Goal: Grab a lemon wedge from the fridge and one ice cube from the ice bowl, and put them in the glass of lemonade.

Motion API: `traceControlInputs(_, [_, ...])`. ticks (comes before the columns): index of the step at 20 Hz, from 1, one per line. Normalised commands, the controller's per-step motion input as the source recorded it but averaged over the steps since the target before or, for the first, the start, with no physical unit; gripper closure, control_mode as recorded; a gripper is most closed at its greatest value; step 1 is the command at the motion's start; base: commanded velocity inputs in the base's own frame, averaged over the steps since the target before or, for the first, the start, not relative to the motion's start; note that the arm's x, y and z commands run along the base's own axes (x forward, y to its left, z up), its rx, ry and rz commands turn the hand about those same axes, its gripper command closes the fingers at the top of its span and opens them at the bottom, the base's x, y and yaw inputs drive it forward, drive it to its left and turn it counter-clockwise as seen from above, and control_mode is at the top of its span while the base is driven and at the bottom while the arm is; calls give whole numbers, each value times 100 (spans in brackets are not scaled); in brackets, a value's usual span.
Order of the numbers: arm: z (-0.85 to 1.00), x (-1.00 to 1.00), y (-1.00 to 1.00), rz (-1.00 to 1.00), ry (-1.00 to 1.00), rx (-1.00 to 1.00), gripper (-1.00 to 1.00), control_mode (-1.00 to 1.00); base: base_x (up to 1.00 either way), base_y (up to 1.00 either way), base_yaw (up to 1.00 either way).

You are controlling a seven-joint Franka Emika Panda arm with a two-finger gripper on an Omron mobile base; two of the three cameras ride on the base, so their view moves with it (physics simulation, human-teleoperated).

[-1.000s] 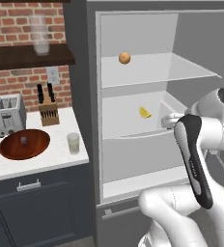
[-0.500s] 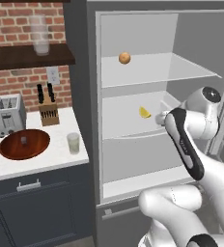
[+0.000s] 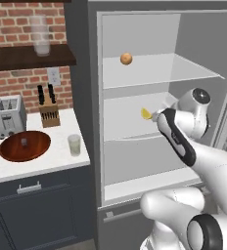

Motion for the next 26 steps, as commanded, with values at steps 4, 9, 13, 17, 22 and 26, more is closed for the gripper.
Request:
traceControlInputs(4, [11,44,0,0,0,-5,-100,-100,0,0,0])
traceControlInputs(9, [9,39,0,0,-2,-2,-100,-100,0,0,0])
traceControlInputs(13, [-28,23,0,0,0,0,-100,-100,0,0,0])
traceControlInputs(17, [-30,29,0,0,0,0,-100,-100,0,0,0])
traceControlInputs(22, [-14,36,0,3,0,0,-100,-100,0,0,0])
traceControlInputs(26, [0,25,-19,11,0,0,-100,-100,0,0,0])
